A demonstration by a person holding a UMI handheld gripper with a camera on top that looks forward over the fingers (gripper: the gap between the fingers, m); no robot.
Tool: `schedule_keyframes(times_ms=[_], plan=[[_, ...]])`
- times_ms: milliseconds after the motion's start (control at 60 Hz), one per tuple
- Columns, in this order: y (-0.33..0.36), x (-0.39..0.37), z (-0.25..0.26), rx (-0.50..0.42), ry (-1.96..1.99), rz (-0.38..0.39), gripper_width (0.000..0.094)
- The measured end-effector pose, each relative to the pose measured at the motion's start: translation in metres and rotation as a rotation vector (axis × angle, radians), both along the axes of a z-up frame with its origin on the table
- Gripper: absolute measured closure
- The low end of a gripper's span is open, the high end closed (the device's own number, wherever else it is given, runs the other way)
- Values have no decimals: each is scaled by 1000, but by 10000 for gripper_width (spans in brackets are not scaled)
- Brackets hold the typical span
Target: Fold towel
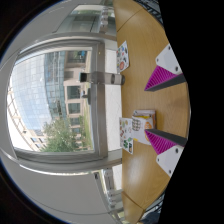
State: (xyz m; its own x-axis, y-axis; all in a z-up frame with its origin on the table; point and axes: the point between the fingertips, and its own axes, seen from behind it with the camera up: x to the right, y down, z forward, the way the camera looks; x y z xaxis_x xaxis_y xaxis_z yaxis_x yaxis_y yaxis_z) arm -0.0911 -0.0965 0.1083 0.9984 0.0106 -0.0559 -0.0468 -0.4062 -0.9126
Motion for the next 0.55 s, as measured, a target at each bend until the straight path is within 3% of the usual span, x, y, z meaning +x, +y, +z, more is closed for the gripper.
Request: schedule_keyframes(times_ms=[550], plan=[[-107, -10, 17, 29, -46, -41, 185]])
